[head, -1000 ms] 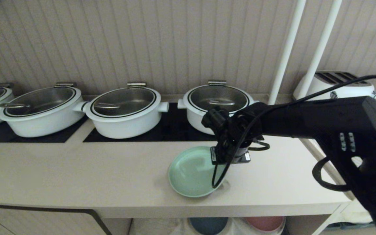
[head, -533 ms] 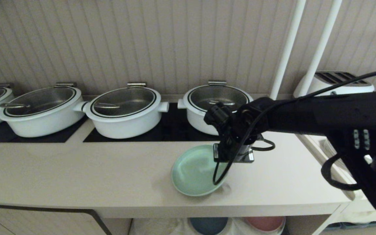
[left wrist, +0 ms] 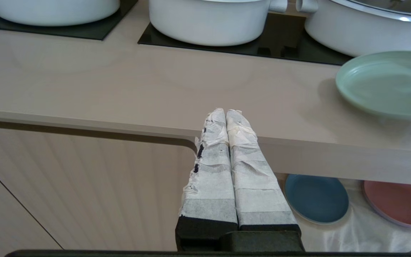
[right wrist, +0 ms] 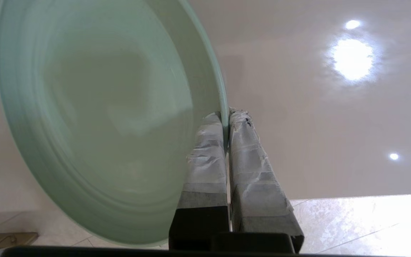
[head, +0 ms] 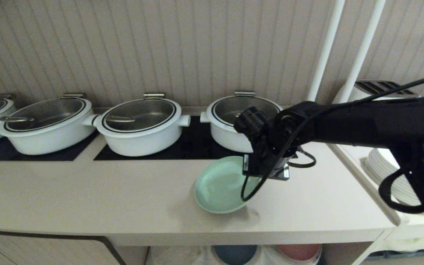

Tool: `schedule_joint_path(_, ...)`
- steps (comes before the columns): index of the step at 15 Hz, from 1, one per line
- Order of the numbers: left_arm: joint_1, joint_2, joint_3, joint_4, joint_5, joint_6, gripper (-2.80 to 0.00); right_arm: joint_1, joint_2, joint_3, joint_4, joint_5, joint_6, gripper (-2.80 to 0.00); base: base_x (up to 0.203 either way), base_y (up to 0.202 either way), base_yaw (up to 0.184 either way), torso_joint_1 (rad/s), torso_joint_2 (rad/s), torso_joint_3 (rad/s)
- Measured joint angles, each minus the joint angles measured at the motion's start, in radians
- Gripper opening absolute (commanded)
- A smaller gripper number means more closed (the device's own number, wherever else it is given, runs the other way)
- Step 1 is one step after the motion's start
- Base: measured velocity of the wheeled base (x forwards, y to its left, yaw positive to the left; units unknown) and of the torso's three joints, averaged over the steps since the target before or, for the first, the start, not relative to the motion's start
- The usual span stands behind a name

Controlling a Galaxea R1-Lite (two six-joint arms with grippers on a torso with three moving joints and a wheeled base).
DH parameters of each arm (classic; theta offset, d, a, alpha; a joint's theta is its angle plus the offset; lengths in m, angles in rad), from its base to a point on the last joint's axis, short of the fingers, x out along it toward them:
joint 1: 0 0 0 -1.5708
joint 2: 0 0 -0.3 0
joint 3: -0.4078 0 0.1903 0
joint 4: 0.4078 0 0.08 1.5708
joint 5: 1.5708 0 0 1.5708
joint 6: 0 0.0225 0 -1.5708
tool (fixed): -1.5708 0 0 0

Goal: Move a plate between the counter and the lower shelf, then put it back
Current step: Pick up the plate

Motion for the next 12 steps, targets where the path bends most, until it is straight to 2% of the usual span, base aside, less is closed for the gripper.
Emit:
schedule_joint_path(3,0.000,0.000,0.000,0.000,0.000,0.000,-2.80,-0.011,-0.039,0.041,-0.004,0.000,0.009,-2.80,0.000,0.000,0.000,0.000,0.00,0.000)
schedule_joint_path(7,0.000,0.000,0.000,0.000,0.000,0.000,-2.80,-0.022,-0.096,0.075,-0.002,-0.001,0.072,-2.80,0.000,0.000,0.000,0.000,0.00,0.000)
schedule_joint_path(12,0.000,0.000,0.000,0.000,0.000,0.000,-2.80,-0.033,-0.178,0.165,-0.011,-0.005,0.076,-2.80,0.000,0.000,0.000,0.000,0.00,0.000)
